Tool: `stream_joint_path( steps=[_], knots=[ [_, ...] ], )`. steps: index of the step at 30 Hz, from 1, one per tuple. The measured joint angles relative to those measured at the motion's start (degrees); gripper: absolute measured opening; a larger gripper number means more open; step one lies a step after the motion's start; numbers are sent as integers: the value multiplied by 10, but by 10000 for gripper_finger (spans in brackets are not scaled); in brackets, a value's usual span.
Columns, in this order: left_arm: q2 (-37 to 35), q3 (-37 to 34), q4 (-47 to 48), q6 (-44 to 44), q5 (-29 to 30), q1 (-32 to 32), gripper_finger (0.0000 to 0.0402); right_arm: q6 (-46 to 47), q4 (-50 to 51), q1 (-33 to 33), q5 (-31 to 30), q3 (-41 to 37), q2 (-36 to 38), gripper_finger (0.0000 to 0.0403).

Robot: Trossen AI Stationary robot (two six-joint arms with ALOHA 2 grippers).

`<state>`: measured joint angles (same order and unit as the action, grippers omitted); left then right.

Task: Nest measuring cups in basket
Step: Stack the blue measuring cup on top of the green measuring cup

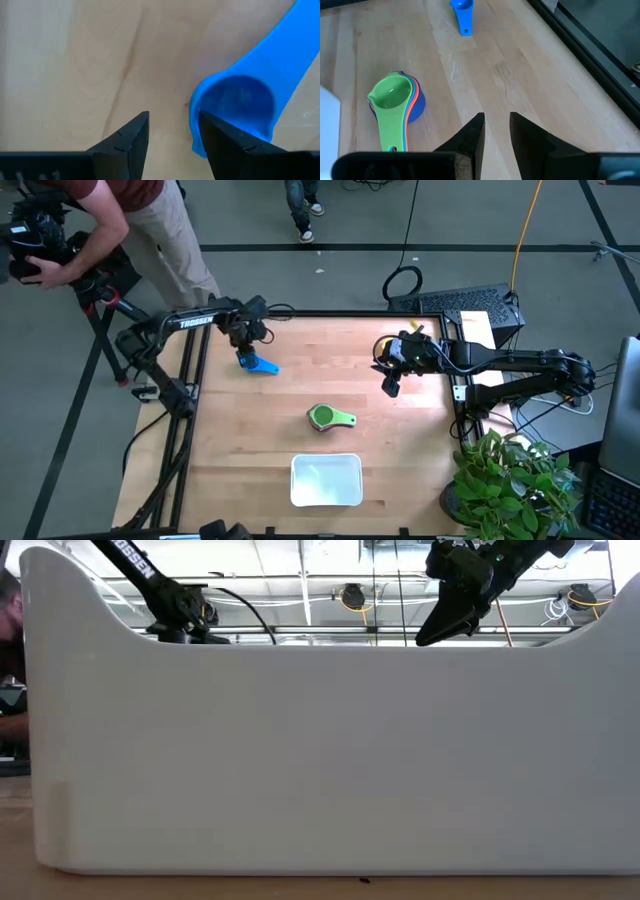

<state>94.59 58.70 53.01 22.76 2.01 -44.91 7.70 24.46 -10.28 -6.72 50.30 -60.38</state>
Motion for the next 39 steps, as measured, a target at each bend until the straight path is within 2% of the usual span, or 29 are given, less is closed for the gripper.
stream_joint_path(
  steps=[8,11,16,24,28,32,35,39],
  knots=[
    [39,0,-1,1,-6,-6,167,-3,2,0,9,0,0,84],
    [38,0,-1,0,-7,-7,128,-5,2,0,8,0,0,84],
    [38,0,6,-8,-22,-7,18,-5,2,0,8,0,0,84],
    [38,8,30,-51,-56,-7,8,-5,2,0,8,0,0,84],
    [23,36,71,-127,-83,3,8,-5,2,0,8,0,0,84],
    [-22,59,82,-225,-126,39,8,-5,2,0,8,0,0,84],
    [-61,71,78,-300,-158,86,8,-5,2,0,7,0,0,84],
    [-100,82,60,-409,-170,178,8,-9,2,0,6,0,0,84]
  ],
)
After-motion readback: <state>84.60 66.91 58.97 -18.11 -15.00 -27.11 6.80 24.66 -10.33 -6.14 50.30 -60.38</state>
